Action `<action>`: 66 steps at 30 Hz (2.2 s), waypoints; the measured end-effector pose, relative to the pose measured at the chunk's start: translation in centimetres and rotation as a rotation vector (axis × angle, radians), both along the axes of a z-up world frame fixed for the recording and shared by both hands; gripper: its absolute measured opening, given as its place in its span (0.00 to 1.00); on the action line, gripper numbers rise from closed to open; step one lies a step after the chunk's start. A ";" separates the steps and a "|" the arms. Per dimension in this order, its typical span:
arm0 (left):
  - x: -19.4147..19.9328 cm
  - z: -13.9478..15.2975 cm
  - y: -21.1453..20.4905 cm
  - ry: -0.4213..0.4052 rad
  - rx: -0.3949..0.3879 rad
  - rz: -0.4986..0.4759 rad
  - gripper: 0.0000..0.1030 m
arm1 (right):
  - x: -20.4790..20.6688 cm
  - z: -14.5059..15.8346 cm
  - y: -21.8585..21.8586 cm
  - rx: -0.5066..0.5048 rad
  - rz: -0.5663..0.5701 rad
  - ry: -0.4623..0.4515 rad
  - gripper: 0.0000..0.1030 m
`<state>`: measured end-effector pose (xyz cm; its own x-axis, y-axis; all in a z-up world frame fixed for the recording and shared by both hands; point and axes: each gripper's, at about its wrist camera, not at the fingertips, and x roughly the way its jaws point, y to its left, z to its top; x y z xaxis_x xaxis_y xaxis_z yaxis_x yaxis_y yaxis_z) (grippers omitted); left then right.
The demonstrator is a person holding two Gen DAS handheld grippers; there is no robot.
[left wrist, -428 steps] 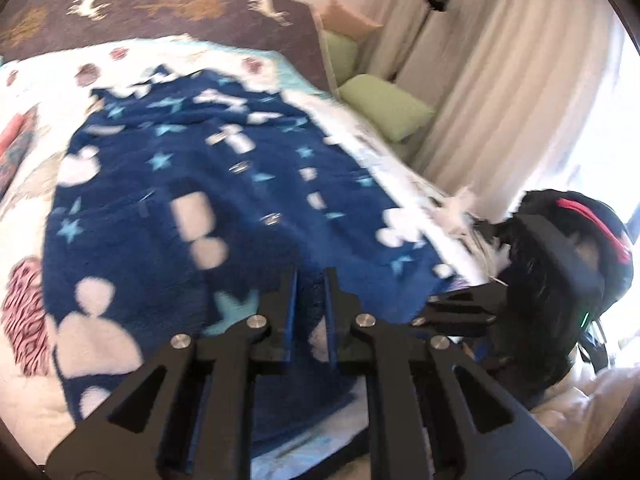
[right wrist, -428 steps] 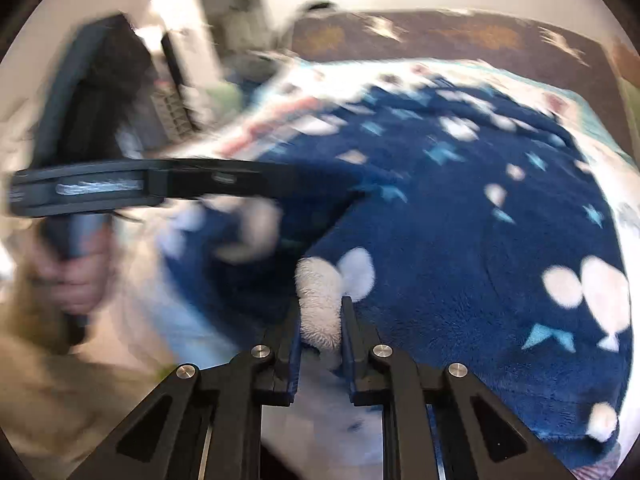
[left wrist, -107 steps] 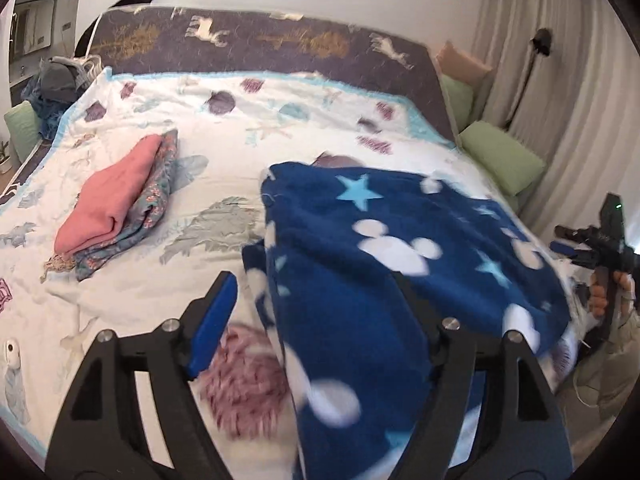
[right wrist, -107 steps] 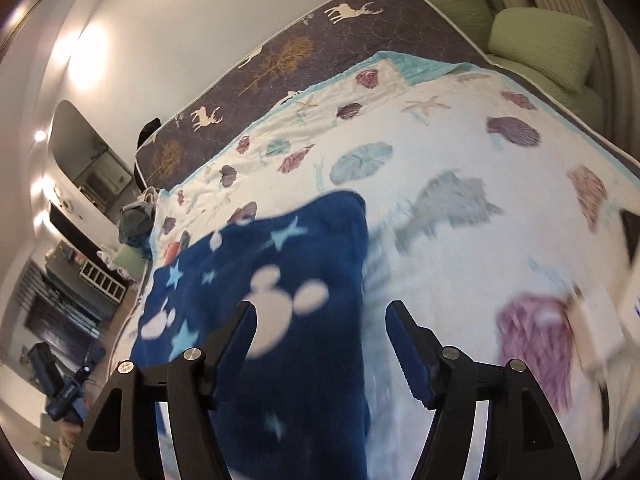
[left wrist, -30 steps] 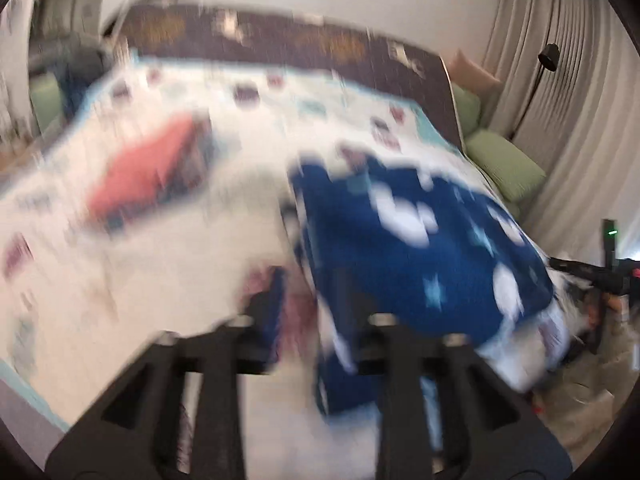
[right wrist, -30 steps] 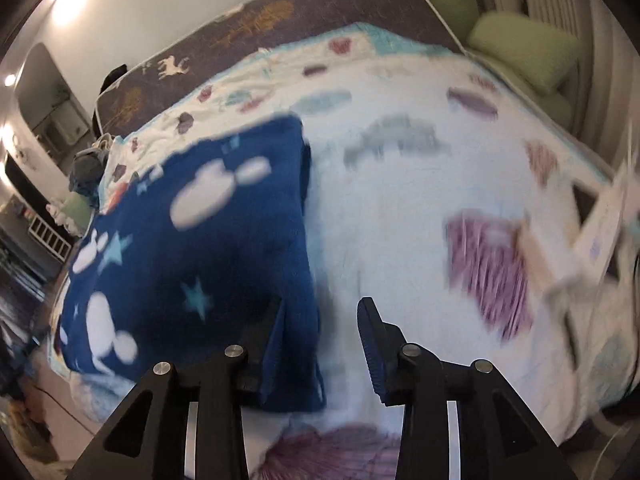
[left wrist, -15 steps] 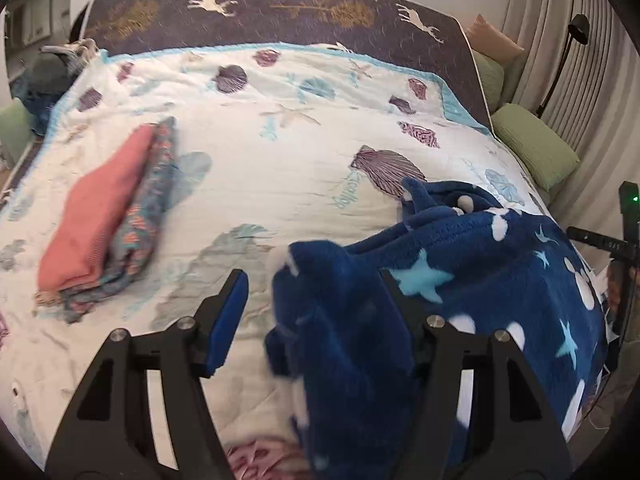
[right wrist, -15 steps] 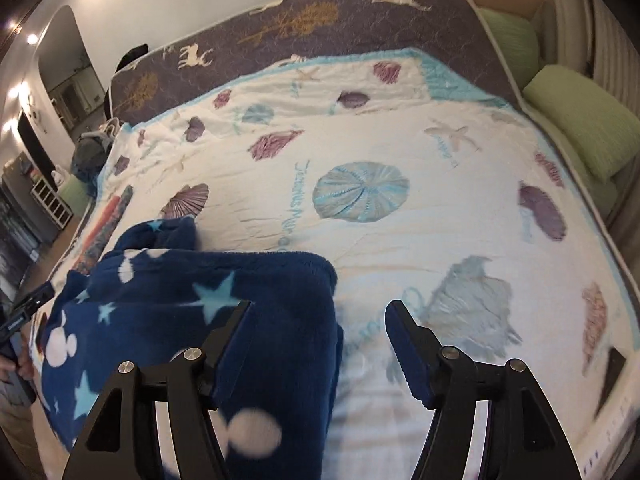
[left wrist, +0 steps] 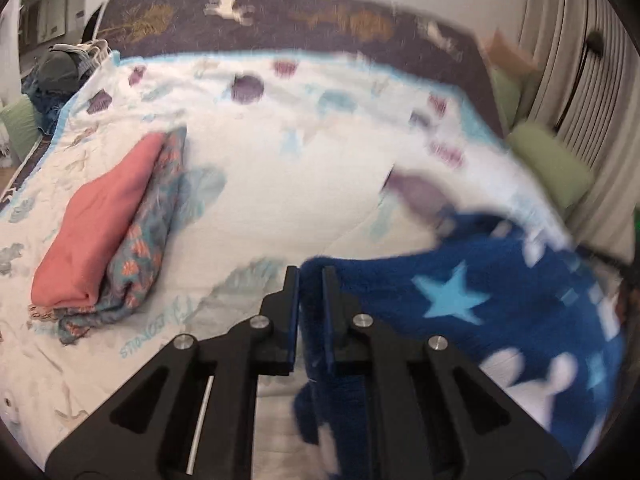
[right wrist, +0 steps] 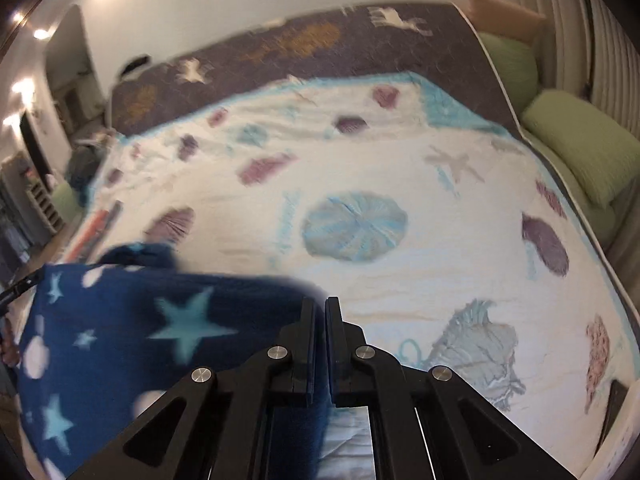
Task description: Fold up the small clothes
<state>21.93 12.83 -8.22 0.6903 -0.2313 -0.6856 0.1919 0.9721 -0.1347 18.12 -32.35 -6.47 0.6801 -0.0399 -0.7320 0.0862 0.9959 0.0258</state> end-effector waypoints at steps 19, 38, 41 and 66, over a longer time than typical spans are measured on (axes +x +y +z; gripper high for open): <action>-8.6 -2.2 -6.2 -0.010 0.103 -0.173 0.79 | -6.6 -1.4 8.1 0.120 0.194 0.091 0.32; -16.1 1.6 -5.6 -0.066 0.108 -0.104 0.79 | -18.9 4.5 12.0 0.036 0.150 -0.160 0.72; -16.9 1.7 -5.2 -0.076 0.112 -0.079 0.79 | -19.2 4.8 13.0 -0.005 0.093 -0.171 0.78; -15.6 -4.4 2.9 0.129 -0.317 0.076 0.89 | -2.3 -3.9 18.2 0.303 0.124 0.108 0.49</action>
